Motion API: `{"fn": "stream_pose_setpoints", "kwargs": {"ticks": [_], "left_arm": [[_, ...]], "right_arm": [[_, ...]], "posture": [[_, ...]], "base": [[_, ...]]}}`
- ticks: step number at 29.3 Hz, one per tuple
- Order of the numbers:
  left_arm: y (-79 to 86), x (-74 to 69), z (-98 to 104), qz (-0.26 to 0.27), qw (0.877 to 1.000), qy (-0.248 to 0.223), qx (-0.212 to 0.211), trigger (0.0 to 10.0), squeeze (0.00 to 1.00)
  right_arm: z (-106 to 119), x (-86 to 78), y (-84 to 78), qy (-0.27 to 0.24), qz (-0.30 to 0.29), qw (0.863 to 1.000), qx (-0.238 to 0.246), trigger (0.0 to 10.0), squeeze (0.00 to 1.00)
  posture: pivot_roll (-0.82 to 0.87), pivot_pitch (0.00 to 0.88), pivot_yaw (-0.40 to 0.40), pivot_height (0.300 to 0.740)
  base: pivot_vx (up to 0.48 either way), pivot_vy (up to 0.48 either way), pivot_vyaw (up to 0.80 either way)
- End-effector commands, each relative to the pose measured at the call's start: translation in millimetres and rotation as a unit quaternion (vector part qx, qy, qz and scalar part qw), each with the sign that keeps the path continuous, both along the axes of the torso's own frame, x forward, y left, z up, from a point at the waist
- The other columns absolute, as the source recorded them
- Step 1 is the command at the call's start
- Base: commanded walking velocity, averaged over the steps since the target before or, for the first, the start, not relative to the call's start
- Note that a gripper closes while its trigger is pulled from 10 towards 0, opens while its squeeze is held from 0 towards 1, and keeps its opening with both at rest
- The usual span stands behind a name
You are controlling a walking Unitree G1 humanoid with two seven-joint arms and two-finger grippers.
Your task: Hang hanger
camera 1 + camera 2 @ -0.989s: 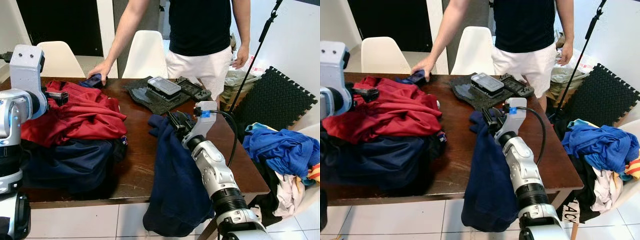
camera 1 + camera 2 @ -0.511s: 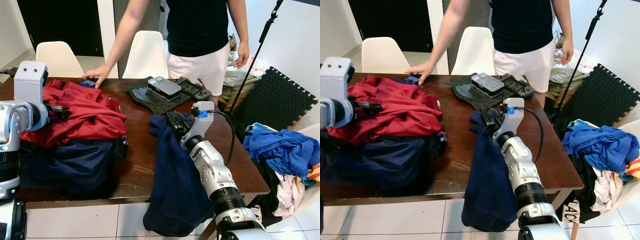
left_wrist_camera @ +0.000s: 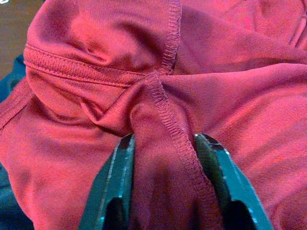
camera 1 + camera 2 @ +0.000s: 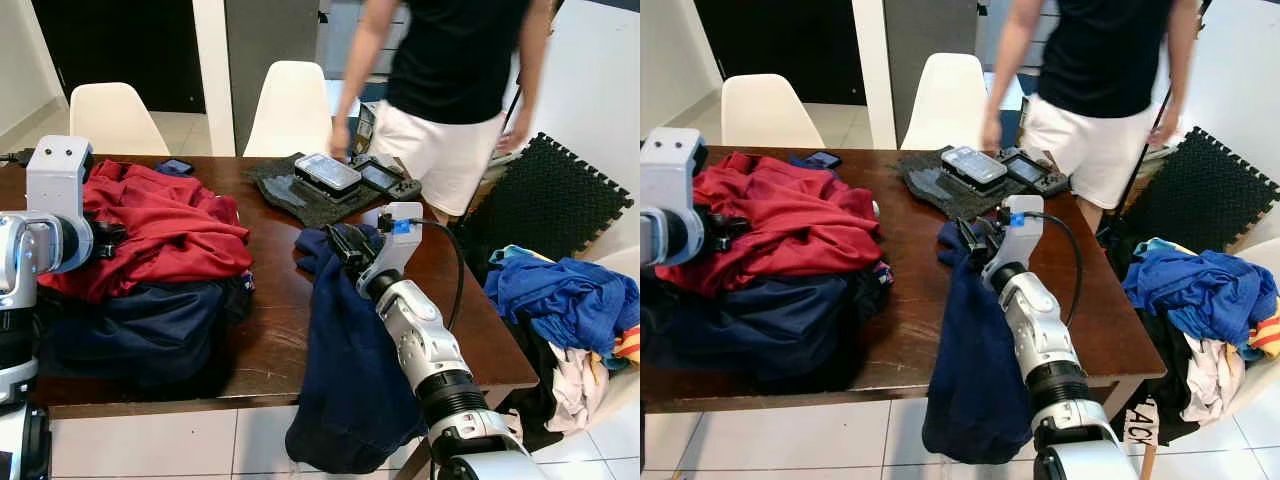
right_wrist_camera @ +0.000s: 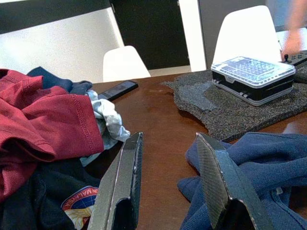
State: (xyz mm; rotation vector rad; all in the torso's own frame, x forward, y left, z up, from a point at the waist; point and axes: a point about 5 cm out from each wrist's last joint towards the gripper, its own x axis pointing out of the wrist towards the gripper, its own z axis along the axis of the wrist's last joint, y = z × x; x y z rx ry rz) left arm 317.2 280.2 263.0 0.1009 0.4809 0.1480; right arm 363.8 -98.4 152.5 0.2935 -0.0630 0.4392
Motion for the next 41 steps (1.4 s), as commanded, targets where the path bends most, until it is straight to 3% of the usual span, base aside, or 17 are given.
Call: {"fn": "stream_pose_setpoints", "kwargs": {"ticks": [1, 16, 19, 20, 21, 23, 25, 26, 27, 29, 31, 32, 33, 34, 36, 38, 41], "left_arm": [[2.9, -1.7, -6.8, 0.003, 1.0, 0.015, -0.01, 0.0, 0.0], [2.9, -2.6, -6.3, 0.003, 1.0, -0.002, -0.021, 0.0, 0.0], [2.6, 0.9, 9.4, 0.009, 0.998, -0.057, -0.023, 0.0, 0.0], [4.0, 3.5, 21.3, 0.021, 0.995, -0.1, -0.017, 0.0, 0.0], [4.0, 3.5, 21.3, 0.021, 0.995, -0.1, -0.017, 0.0, 0.0], [3.5, 8.8, 56.2, 0.032, 0.976, -0.215, -0.022, 0.0, 0.0], [3.5, 8.8, 56.2, 0.032, 0.976, -0.215, -0.022, 0.0, 0.0], [-5.8, 8.6, 92.1, 0.01, 0.947, -0.318, -0.038, 0.0, 0.0], [-5.8, 8.6, 92.1, 0.01, 0.947, -0.318, -0.038, 0.0, 0.0], [-43.4, -11.5, 158.6, -0.095, 0.85, -0.516, -0.036, 0.0, 0.0], [-43.4, -11.5, 158.6, -0.095, 0.85, -0.516, -0.036, 0.0, 0.0], [-59.7, -23.1, 174.1, -0.136, 0.81, -0.571, -0.012, 0.0, 0.0], [-59.7, -23.1, 174.1, -0.136, 0.81, -0.571, -0.012, 0.0, 0.0], [-74.3, -31.2, 179.3, -0.176, 0.777, -0.604, -0.001, 0.0, 0.0], [-74.3, -31.2, 179.3, -0.176, 0.777, -0.604, -0.001, 0.0, 0.0], [-95.6, -36.9, 176.4, -0.231, 0.741, -0.63, -0.007, 0.0, 0.0], [-103.7, -37.7, 174.0, -0.249, 0.727, -0.639, -0.012, 0.0, 0.0]], "right_arm": [[-0.9, 0.5, -1.9, 0.002, -0.002, 1.0, 0.001, 10.0, 0.0], [-3.3, 1.3, -1.5, 0.008, -0.005, 1.0, -0.001, 10.0, 0.0], [-2.3, 1.7, -2.3, 0.006, -0.007, 1.0, 0.0, 10.0, 0.0], [-1.5, 2.0, -3.2, 0.005, -0.01, 1.0, 0.001, 10.0, 0.0], [-1.5, 2.0, -3.2, 0.005, -0.01, 1.0, 0.001, 10.0, 0.0], [0.5, 3.7, -6.8, 0.003, -0.024, 1.0, 0.005, 10.0, 0.0], [0.5, 3.7, -6.8, 0.003, -0.024, 1.0, 0.005, 10.0, 0.0], [1.9, 5.0, -10.0, 0.002, -0.034, 0.999, 0.007, 10.0, 0.0], [1.9, 5.0, -10.0, 0.002, -0.034, 0.999, 0.007, 10.0, 0.0], [4.0, 6.5, -14.7, 0.001, -0.047, 0.999, 0.015, 10.0, 0.0], [4.0, 6.5, -14.7, 0.001, -0.047, 0.999, 0.015, 10.0, 0.0], [4.6, 6.6, -15.7, 0.0, -0.05, 0.999, 0.017, 10.0, 0.0], [4.6, 6.6, -15.7, 0.0, -0.05, 0.999, 0.017, 10.0, 0.0], [5.2, 6.5, -15.9, -0.001, -0.051, 0.999, 0.02, 10.0, 0.0], [5.2, 6.5, -15.9, -0.001, -0.051, 0.999, 0.02, 10.0, 0.0], [9.5, 5.8, -16.3, -0.014, -0.057, 0.998, 0.031, 10.0, 0.0], [13.0, 5.6, -18.2, -0.024, -0.066, 0.997, 0.037, 10.0, 0.0]], "posture": [[0.15, 0.0, -0.064, 0.74], [0.15, 0.0, -0.062, 0.74], [0.15, 0.0, -0.063, 0.74], [0.15, 0.0, -0.063, 0.74], [0.15, 0.0, -0.063, 0.74], [0.14, 0.0, -0.064, 0.74], [0.14, 0.0, -0.064, 0.74], [0.14, 0.0, -0.063, 0.74], [0.14, 0.0, -0.063, 0.74], [0.13, 0.0, -0.058, 0.74], [0.13, 0.0, -0.058, 0.74], [0.13, 0.0, -0.057, 0.74], [0.13, 0.0, -0.057, 0.74], [0.13, 0.0, -0.055, 0.74], [0.13, 0.0, -0.055, 0.74], [0.12, 0.0, -0.049, 0.74], [0.12, 0.0, -0.048, 0.74]], "base": [[0.0, 0.0, 0.0], [0.0, 0.0, 0.0], [0.0, 0.0, 0.0], [0.0, 0.0, 0.0], [0.0, 0.0, 0.0], [0.0, 0.0, 0.0], [0.0, 0.0, 0.0], [0.0, 0.0, 0.0], [0.0, 0.0, 0.0], [0.0, 0.0, 0.0], [0.0, 0.0, 0.0], [0.0, 0.0, 0.0], [0.0, 0.0, 0.0], [0.0, 0.0, 0.0], [0.0, 0.0, 0.0], [0.0, 0.0, 0.0], [0.0, 0.0, 0.0]]}}
